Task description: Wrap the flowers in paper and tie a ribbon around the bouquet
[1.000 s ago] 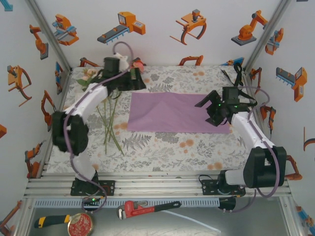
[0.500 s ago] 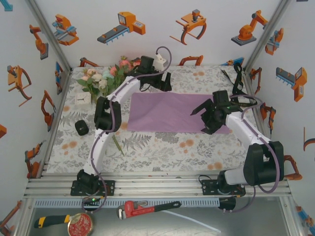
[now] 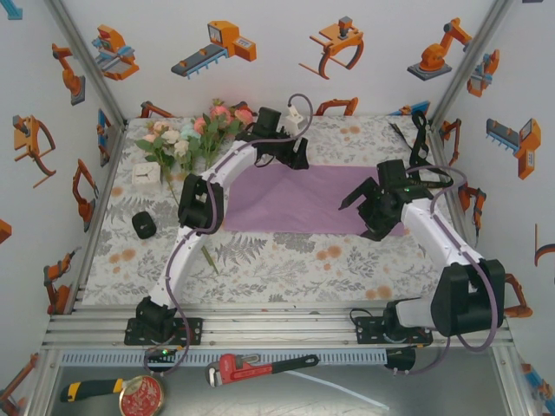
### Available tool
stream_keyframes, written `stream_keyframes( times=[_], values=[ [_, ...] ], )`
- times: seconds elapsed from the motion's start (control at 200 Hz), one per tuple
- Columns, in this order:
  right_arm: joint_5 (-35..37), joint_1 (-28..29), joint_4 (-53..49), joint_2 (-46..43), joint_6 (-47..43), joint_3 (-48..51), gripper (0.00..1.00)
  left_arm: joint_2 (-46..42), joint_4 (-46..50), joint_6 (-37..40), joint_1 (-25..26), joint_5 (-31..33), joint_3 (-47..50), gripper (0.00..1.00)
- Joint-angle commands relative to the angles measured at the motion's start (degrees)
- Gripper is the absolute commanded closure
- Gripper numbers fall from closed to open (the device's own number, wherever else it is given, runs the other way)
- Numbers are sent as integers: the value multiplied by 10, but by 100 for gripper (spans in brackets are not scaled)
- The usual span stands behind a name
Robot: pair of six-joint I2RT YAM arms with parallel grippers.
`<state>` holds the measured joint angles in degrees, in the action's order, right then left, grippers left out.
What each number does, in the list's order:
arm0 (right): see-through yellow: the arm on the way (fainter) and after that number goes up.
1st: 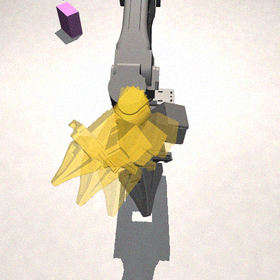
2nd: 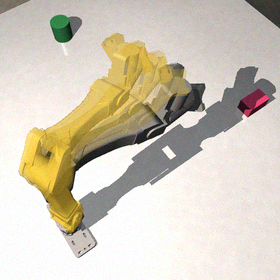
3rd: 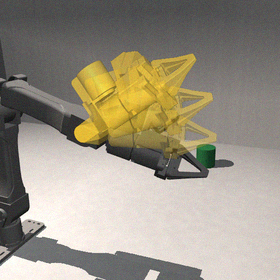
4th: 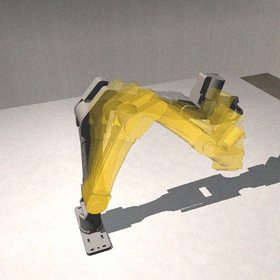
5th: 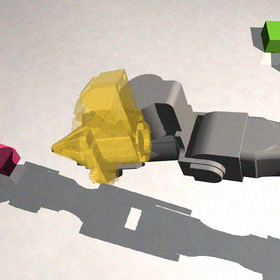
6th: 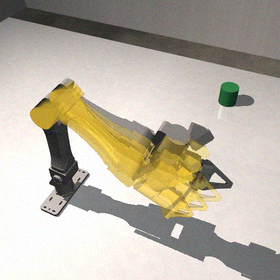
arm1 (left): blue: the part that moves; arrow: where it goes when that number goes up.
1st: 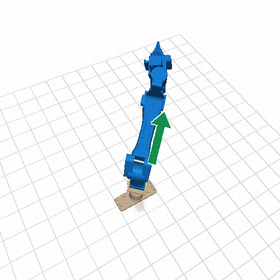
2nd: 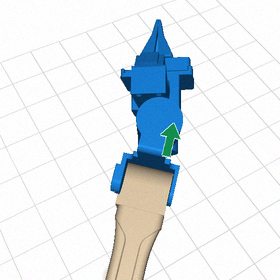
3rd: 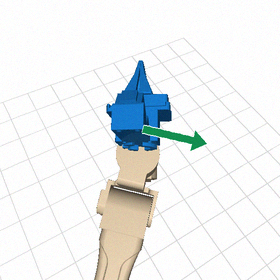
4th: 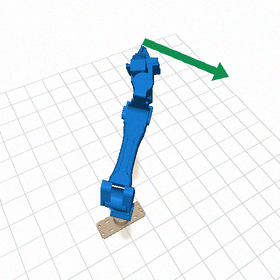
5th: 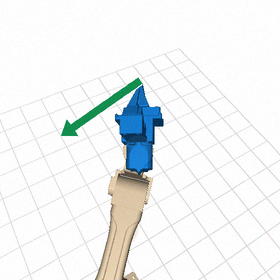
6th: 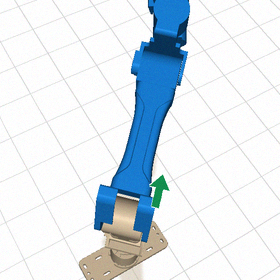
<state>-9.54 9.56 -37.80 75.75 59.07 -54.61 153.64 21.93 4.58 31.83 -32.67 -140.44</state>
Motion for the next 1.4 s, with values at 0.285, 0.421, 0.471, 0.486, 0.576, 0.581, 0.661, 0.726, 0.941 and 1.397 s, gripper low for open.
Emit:
stream_keyframes(
  times=[0.285, 0.421, 0.471, 0.486, 0.576, 0.581, 0.661, 0.726, 0.941, 1.397],
  values=[
    [4, 2, -5, -12, 8, 16, 6, -15, 59, 2, -5, 42, 17, 25],
    [4, 1, -5, -16, 9, 15, 6, -8, 72, 3, -4, 45, 3, 29],
    [6, 2, -6, -19, 8, 16, 6, -9, 72, 2, -5, 42, 6, 32],
    [7, 2, -6, -20, 9, 16, 6, -10, 72, 3, -5, 41, 7, 33],
    [11, 2, -1, -22, 17, 24, 6, -13, 73, 3, -5, 29, 14, 40],
    [12, 1, -1, -22, 18, 25, 6, -14, 73, 3, -5, 29, 14, 40],
    [7, 3, 26, -17, 46, 40, 6, -21, 72, 3, -5, 22, 29, 45],
    [3, 4, 62, -8, 78, 56, 6, -29, 71, -1, -5, 16, 43, 50],
    [19, 12, 111, 61, 105, 60, 11, -48, 72, -19, -5, 4, 66, 61],
    [22, 18, 157, 174, 90, 38, 29, -76, 85, -46, -10, -33, 115, 66]
  ],
)
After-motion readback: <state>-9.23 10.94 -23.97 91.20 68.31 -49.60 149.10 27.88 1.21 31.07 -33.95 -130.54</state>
